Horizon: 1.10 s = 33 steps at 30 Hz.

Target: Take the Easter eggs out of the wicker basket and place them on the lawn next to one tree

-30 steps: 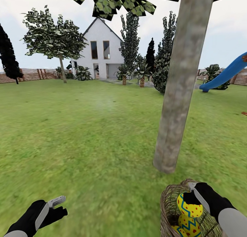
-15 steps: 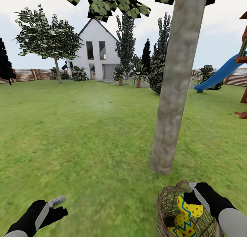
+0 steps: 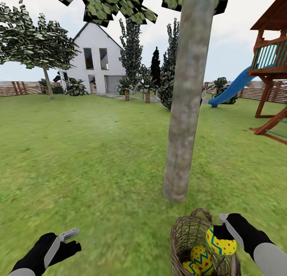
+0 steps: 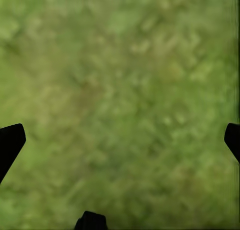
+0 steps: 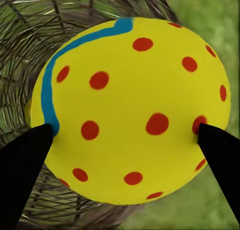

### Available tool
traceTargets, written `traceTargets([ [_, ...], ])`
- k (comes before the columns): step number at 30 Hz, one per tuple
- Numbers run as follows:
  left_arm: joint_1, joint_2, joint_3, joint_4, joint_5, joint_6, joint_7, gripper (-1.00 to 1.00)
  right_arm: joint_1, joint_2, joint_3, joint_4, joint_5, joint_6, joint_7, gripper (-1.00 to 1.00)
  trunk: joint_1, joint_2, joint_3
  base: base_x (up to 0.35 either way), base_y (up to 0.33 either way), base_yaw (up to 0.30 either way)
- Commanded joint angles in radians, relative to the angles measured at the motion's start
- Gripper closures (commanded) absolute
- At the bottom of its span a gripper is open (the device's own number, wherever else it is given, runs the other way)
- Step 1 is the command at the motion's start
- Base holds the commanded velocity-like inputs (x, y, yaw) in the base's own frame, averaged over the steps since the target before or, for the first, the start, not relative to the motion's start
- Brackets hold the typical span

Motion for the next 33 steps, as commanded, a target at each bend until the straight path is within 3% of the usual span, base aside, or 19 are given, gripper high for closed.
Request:
traceTargets([
  [1,0.0,-0.001,0.004,-0.001,0.003,0.006,-0.001,-1.0,-0.001,-0.001,0.006,-0.001,-0.003,0.004,0.001,1.0,-0.004,0.007,0.002,0.0,0.0,-0.093],
  [33,0.0,-0.001,0.004,-0.001,0.003,0.006,-0.001,-1.0,-0.001,-0.015,0.0,-0.001,-0.006,0.004,0.004,1.0,-0.127,0.231,0.108,0.0,0.0,-0.283],
])
